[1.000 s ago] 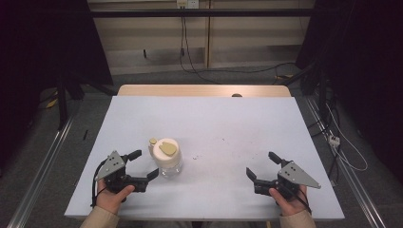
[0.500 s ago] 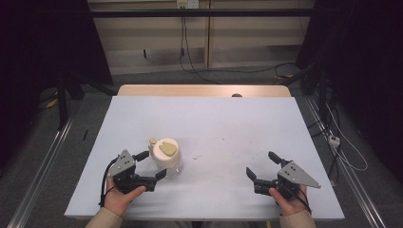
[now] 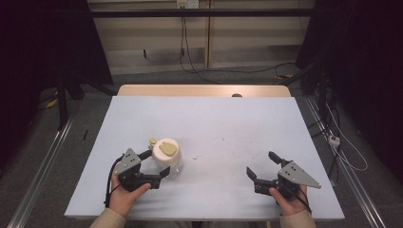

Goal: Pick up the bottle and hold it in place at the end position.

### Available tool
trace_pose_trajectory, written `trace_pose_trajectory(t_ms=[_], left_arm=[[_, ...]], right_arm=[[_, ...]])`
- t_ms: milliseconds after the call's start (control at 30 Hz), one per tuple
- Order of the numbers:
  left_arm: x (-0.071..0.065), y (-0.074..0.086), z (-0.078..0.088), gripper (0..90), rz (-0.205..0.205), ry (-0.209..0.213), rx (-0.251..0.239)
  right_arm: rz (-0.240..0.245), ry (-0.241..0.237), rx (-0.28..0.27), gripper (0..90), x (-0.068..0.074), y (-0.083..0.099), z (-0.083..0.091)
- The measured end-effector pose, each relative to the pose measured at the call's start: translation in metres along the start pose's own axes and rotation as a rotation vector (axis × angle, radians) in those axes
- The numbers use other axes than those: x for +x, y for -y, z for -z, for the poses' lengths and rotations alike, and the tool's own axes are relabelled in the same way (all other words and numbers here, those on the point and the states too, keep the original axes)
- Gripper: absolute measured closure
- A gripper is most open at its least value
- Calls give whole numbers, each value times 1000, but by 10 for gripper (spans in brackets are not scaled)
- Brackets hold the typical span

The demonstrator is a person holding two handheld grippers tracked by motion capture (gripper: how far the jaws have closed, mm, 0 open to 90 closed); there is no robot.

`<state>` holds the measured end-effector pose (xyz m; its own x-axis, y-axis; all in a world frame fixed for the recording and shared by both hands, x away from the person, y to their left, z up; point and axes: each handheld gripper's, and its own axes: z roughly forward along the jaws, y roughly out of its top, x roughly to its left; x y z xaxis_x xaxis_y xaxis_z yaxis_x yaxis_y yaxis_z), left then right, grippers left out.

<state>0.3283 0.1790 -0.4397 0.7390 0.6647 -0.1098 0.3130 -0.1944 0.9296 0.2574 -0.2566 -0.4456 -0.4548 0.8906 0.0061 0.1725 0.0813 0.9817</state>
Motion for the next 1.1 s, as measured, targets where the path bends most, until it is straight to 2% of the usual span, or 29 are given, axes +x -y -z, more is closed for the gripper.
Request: trace_pose_trajectory(t_ms=[700, 967, 1100], left_arm=[[-3, -1, -12, 47, 9, -30, 23], [-8, -2, -19, 43, 10, -43, 25], [-11, -3, -24, 38, 15, -70, 22]], right_arm=[[5, 0, -15, 58, 1, -1, 1], [3, -4, -17, 59, 1, -2, 1], [2, -3, -15, 59, 1, -2, 1]])
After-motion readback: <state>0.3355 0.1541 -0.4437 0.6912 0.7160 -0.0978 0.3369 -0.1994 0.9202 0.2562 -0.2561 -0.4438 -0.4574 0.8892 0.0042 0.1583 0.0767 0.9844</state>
